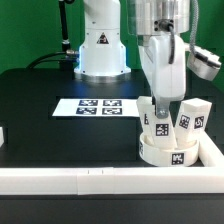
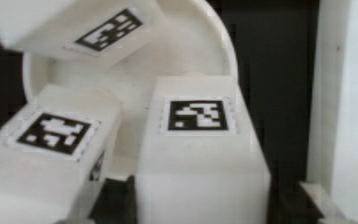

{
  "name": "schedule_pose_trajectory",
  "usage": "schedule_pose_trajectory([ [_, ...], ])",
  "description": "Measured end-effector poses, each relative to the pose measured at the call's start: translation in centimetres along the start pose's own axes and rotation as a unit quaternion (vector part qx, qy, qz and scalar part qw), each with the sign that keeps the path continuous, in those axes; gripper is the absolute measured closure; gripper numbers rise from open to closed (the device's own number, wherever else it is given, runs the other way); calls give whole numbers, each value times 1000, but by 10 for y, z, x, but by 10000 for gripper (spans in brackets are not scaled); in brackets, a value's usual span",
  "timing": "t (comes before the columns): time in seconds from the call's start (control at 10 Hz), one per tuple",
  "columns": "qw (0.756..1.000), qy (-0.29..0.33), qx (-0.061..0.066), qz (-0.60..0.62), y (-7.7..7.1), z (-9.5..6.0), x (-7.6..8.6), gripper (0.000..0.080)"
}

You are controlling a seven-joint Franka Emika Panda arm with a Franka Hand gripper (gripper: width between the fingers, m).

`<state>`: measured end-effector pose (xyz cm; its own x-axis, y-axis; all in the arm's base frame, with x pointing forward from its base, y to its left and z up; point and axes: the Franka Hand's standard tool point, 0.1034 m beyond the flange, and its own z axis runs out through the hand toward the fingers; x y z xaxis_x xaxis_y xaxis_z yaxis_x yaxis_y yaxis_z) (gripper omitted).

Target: Assemble stool

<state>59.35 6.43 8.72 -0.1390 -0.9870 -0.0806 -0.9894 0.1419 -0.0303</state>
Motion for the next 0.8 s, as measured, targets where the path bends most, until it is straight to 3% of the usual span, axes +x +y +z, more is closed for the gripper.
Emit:
schedule_pose_trajectory([
  [0.2, 994, -5, 0, 109, 0, 1, -1, 466],
  [0.4, 969, -22, 26, 244, -1, 2, -8, 466],
  [0.7, 949, -50, 69, 304, -1, 3, -22, 466],
  [0.8, 943, -56, 72, 319, -1, 3, -23, 466],
])
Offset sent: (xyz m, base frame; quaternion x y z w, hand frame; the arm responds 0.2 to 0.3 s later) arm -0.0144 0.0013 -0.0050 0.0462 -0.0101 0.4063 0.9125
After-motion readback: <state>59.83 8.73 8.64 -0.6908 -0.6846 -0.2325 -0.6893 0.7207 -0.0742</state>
